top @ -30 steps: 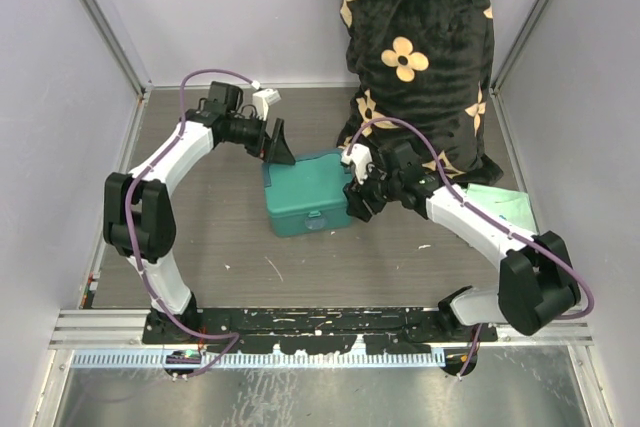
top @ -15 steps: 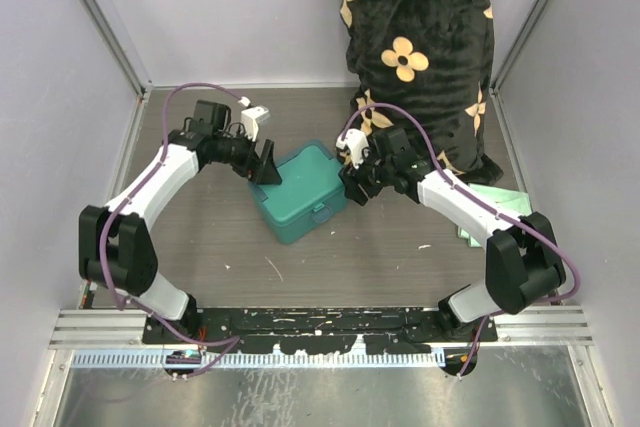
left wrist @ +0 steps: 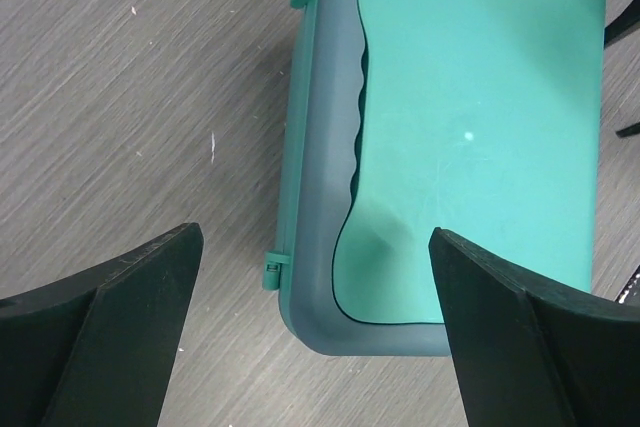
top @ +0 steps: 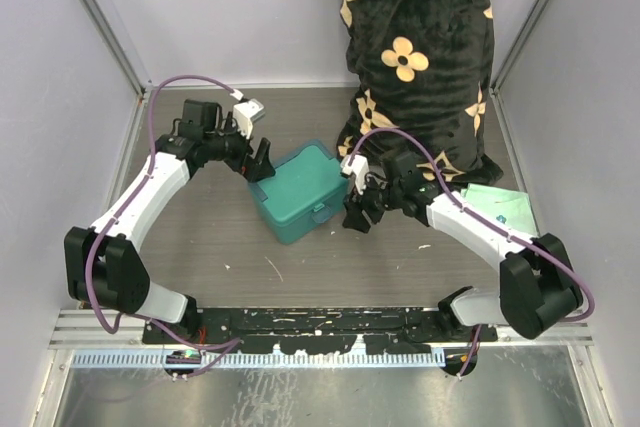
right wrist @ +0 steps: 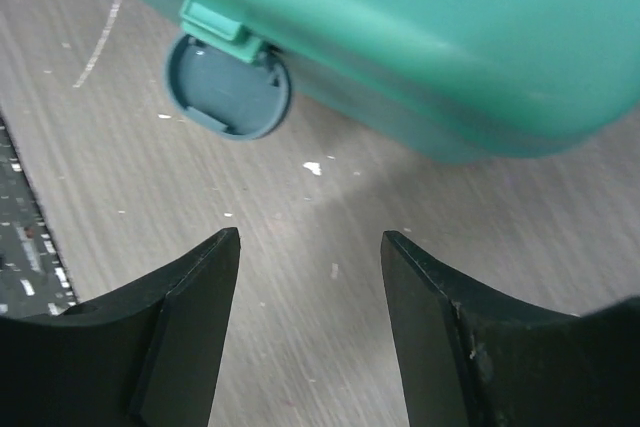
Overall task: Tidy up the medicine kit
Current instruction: Close the medicine box at the center of the board.
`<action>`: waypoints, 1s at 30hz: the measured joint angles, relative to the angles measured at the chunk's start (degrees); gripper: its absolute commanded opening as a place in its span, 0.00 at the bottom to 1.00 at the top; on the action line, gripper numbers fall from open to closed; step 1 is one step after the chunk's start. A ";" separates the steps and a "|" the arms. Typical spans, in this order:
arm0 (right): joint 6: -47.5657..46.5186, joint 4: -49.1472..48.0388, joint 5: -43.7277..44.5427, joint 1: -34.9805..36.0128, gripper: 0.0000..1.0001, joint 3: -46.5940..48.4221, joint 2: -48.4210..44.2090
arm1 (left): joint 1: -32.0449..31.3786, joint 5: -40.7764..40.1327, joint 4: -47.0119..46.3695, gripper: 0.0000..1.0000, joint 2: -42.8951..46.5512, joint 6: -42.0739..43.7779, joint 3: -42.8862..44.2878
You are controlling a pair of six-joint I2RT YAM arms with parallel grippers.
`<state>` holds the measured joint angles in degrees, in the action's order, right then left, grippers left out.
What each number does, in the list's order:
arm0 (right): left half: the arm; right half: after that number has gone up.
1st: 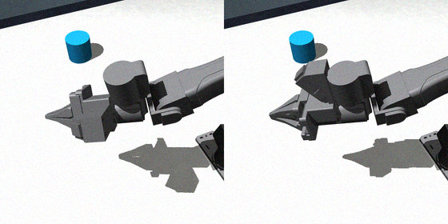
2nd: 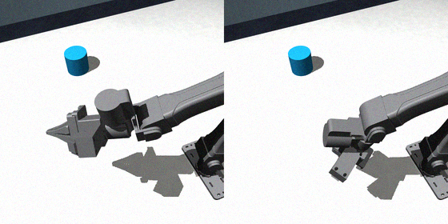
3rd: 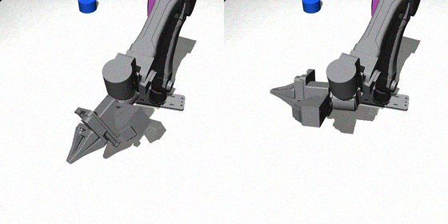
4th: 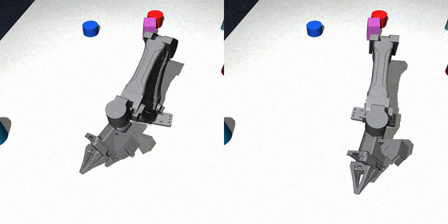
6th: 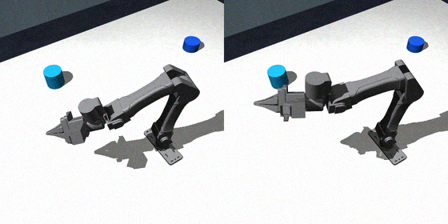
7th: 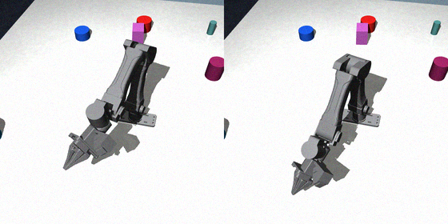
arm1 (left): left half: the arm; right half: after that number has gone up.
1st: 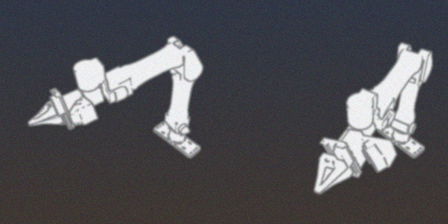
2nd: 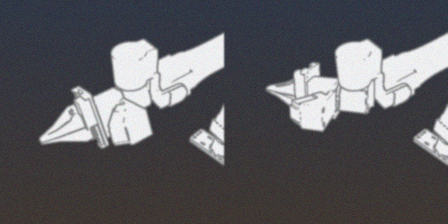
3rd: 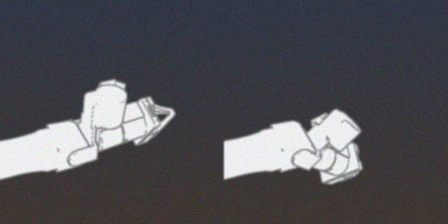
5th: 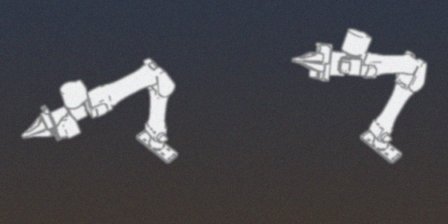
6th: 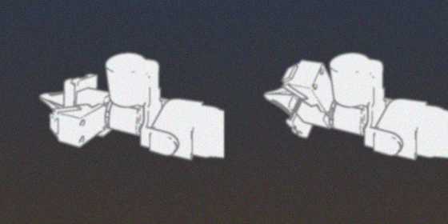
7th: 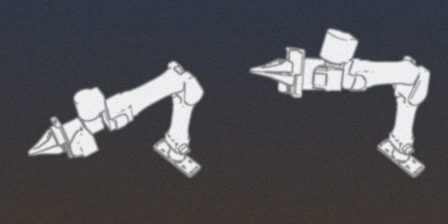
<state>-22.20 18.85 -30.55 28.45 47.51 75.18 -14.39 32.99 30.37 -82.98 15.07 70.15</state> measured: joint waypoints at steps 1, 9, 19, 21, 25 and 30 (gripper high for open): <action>1.20 -0.76 -1.57 0.09 0.64 -0.50 0.42 | 0.00 0.26 -0.15 0.98 0.00 0.74 0.00; 13.99 -8.76 -12.17 0.33 0.64 -1.92 3.54 | -0.02 4.35 -1.27 0.98 0.15 3.08 -0.66; 27.04 -18.64 -16.35 0.35 0.64 -2.62 9.25 | -0.31 3.96 -6.08 0.98 3.43 4.15 -8.83; 28.65 -19.82 -17.11 0.31 0.64 -2.64 9.92 | -0.59 3.30 -7.13 0.98 4.13 4.68 -9.49; 31.54 -22.32 -19.02 0.33 0.64 -2.64 10.25 | -1.33 1.62 -9.07 0.98 4.59 5.77 -10.23; 34.49 -24.17 -21.27 0.31 0.64 -2.64 10.36 | -2.60 -0.79 -12.04 0.99 5.84 6.95 -11.82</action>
<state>12.29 -5.32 -51.81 28.75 44.86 85.54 -16.99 32.21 18.33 -77.14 22.02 58.33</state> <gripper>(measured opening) 0.640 0.986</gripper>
